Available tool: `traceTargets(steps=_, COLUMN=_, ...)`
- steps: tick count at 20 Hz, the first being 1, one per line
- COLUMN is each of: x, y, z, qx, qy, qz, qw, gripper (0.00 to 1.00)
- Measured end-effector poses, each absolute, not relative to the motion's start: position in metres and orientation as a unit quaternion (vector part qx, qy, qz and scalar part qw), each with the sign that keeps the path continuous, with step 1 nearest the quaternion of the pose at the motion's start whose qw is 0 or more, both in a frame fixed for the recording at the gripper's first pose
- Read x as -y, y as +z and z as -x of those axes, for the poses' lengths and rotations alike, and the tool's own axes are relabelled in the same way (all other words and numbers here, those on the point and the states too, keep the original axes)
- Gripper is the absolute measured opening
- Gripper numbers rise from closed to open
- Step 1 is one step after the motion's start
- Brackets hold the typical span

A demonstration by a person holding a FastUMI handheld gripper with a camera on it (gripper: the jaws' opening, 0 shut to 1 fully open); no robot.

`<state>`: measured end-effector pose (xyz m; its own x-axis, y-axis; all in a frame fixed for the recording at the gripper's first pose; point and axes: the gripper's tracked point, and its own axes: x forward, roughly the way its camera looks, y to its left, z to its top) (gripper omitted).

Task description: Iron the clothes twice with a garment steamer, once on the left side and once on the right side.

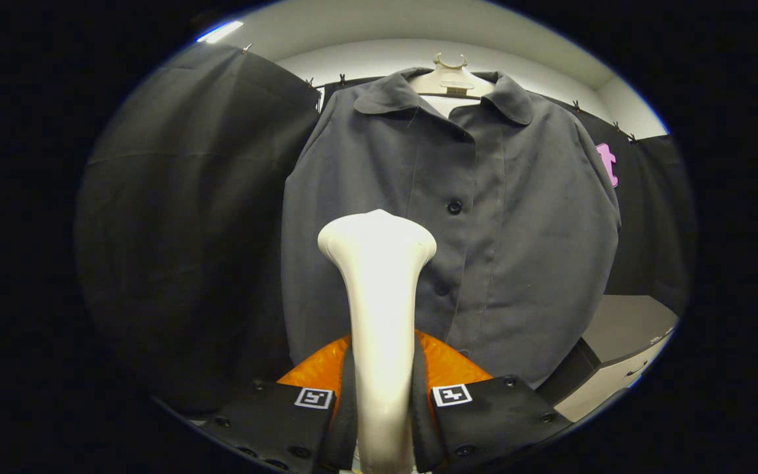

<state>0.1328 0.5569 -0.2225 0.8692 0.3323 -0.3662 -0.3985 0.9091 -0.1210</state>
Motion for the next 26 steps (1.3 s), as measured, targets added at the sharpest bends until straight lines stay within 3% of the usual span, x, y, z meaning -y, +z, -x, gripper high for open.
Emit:
traceTargets(steps=17, x=-0.538, y=-0.317, z=-0.087, qx=-0.265, qy=0.189, qz=0.110, qw=0.939, gripper=0.41)
traceTargets(steps=26, x=-0.543, y=-0.259, z=-0.068, qx=-0.214, qy=0.202, qz=0.096, qw=0.951, gripper=0.41)
